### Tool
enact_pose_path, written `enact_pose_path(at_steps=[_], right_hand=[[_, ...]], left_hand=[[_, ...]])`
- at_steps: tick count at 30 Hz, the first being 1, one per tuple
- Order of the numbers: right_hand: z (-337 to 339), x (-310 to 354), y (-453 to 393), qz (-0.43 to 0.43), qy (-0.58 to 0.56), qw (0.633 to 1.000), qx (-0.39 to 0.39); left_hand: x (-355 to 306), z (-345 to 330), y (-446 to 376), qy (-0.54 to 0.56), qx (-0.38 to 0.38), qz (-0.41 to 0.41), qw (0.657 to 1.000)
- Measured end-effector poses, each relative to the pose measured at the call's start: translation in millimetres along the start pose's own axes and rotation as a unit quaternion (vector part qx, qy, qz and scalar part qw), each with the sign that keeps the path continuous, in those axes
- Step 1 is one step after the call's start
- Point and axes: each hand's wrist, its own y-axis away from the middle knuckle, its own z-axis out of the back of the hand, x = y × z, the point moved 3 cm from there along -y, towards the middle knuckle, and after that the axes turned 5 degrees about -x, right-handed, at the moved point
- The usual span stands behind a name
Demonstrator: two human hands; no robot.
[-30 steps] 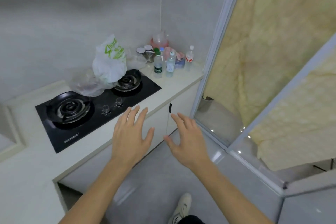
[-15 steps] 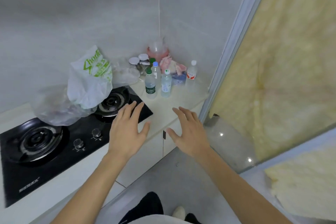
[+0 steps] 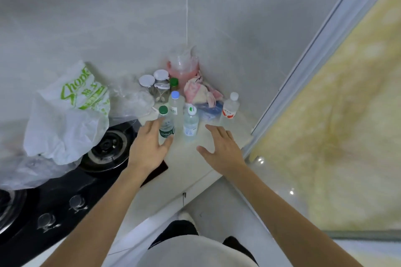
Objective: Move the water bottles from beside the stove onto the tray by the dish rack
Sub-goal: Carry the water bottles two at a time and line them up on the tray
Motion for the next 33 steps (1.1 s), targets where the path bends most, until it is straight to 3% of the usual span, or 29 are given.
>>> enact_pose_path(at_steps=[6, 13, 21, 27, 33], right_hand=[[-12.0, -13.2, -82.1, -0.009, -0.030, 0.999, 0.020], [-61.5, -24.1, -141.8, -0.052, -0.076, 0.990, 0.105], [-110.3, -45.2, -166.2, -0.062, -0.166, 0.973, 0.146], [-116.3, -54.5, -177.7, -0.024, -0.202, 0.970, 0.136], [-93.6, -52.4, -181.8, 0.014, -0.275, 0.946, 0.168]], left_hand=[[4.4, -16.5, -87.3, 0.024, 0.009, 0.028, 0.999], [45.0, -67.8, -119.8, 0.118, 0.060, 0.139, 0.981], [69.2, -100.3, -135.2, 0.171, 0.043, 0.223, 0.959], [66.1, -102.5, -131.3, 0.118, 0.025, 0.225, 0.967], [46.9, -81.5, -93.3, 0.166, -0.050, 0.280, 0.944]])
